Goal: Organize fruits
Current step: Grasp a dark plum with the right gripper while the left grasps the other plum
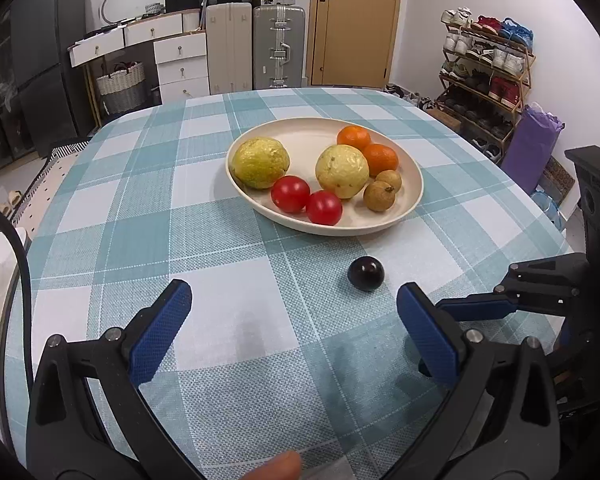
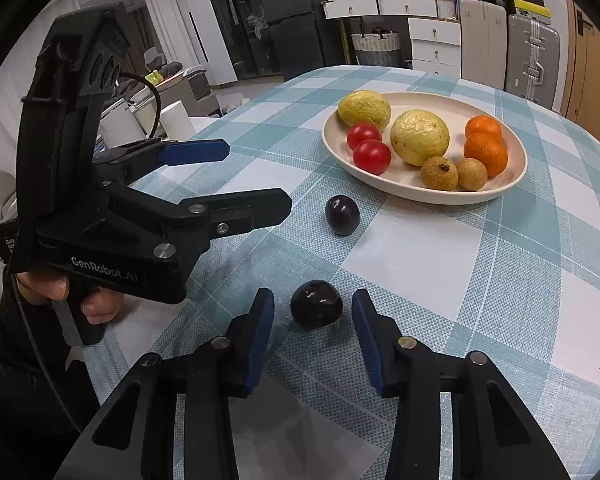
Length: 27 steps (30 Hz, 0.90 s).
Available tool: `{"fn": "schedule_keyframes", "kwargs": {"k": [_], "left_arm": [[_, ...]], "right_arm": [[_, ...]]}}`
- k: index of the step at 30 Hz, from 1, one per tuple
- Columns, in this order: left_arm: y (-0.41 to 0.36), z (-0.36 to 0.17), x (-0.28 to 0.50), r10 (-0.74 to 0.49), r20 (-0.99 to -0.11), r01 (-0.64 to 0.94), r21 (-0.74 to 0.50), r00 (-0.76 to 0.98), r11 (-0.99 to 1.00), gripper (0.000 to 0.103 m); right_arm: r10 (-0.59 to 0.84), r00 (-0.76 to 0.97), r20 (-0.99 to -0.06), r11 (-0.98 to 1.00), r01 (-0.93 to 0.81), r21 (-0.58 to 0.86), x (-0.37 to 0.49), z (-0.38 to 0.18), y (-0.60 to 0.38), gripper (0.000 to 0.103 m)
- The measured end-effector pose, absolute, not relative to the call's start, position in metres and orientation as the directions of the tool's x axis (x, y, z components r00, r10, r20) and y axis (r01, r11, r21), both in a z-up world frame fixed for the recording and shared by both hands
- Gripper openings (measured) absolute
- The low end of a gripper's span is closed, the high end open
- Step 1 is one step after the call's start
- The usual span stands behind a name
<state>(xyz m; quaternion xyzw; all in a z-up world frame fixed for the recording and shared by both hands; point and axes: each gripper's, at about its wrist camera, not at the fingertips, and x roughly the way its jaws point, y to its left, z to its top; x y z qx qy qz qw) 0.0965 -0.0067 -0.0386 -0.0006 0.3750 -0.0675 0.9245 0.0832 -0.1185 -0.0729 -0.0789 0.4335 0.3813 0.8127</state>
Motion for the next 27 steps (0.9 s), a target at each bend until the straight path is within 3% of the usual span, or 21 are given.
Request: {"fn": "schedule_keyframes", "kwargs": {"k": [7,24,27], "left_arm": [[-0.007,-0.039,0.097,-0.125,-0.695,0.123,-0.053,0.708,0.991,0.102],[-0.011,-0.052,0.114,-0.142,-0.735,0.124,-0.079,0.663,0.989,0.102],[-0.017,-0.054,0.118,-0.162,-0.741,0.147,-0.086,0.651,0.985,0.092]], "right_arm": [[0.545,0.339,-0.767,0.697,-0.691,0.190,0.085,-0.073,-0.119,0.026],[0.519,0.459,-0.721,0.789,-0.582,0.198,0.105,-0.059,-0.154,0.026],[0.517,0.464,-0.719,0.794,-0.574,0.199,0.108,-0.058,-0.156,0.026]]}}
